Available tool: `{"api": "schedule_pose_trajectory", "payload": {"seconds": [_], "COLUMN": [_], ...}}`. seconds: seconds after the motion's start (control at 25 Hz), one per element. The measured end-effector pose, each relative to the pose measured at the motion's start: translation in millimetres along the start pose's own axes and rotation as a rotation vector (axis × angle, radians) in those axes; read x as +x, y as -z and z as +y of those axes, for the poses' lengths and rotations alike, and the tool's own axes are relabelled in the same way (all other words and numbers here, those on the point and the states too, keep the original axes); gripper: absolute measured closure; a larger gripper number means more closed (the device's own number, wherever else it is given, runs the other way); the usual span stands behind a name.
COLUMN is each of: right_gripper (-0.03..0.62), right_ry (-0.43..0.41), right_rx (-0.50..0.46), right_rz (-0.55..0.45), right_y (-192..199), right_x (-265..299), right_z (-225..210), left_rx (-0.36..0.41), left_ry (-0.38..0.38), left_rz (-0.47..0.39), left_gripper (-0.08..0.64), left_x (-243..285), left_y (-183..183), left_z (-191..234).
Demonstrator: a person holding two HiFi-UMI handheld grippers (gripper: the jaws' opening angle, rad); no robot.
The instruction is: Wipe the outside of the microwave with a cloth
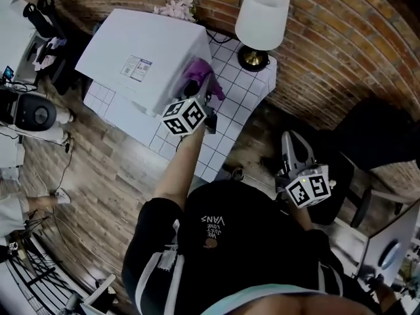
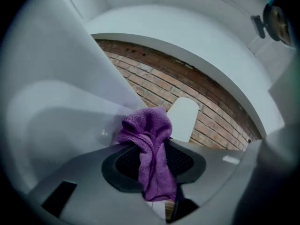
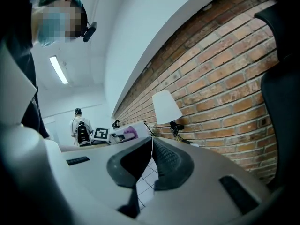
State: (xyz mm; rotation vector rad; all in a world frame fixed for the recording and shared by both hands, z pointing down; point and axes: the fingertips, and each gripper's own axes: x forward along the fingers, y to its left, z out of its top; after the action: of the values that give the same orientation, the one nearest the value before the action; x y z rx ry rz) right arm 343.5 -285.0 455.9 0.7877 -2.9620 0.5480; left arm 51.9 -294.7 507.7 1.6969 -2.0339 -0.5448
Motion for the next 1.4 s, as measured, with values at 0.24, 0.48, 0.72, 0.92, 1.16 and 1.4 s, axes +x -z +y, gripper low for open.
{"api": "schedule_pose_trajectory", "payload": {"seconds": [0.24, 0.48, 0.72, 0.92, 1.16, 1.4], "right_gripper": [0.588, 0.588, 0.588, 0.588, 0.588, 0.588], "right_ry": [0.096, 0.129, 0.117, 0.064, -0.042, -0.137], "right_rx": [0.017, 0.017, 0.012, 0.011, 0.000, -0.008], "right_rz": [-0.008, -0.014, -0.011, -0.001, 0.028, 0.051], "right_y": [0, -4, -5, -2, 7, 15], "right_x": [-17, -24, -22, -14, 6, 23], "right_z": [-20, -28, -27, -17, 5, 31], "left_rx": [-0.183, -0.232, -0.248, -0.238, -0.312, -0.362], "left_ry": [0.021, 0.007, 0.026, 0.043, -0.034, -0.119], "left_rz": [-0.053, -0.071, -0.047, -0.023, -0.037, -0.068], "left_gripper": [0.419, 0.419, 0.419, 0.419, 0.419, 0.419], "left_x": [61, 92, 88, 43, -54, -139], "left_y": [-15, -28, -21, 4, 37, 43], "left_z": [-4, -4, -8, -13, 12, 38]}}
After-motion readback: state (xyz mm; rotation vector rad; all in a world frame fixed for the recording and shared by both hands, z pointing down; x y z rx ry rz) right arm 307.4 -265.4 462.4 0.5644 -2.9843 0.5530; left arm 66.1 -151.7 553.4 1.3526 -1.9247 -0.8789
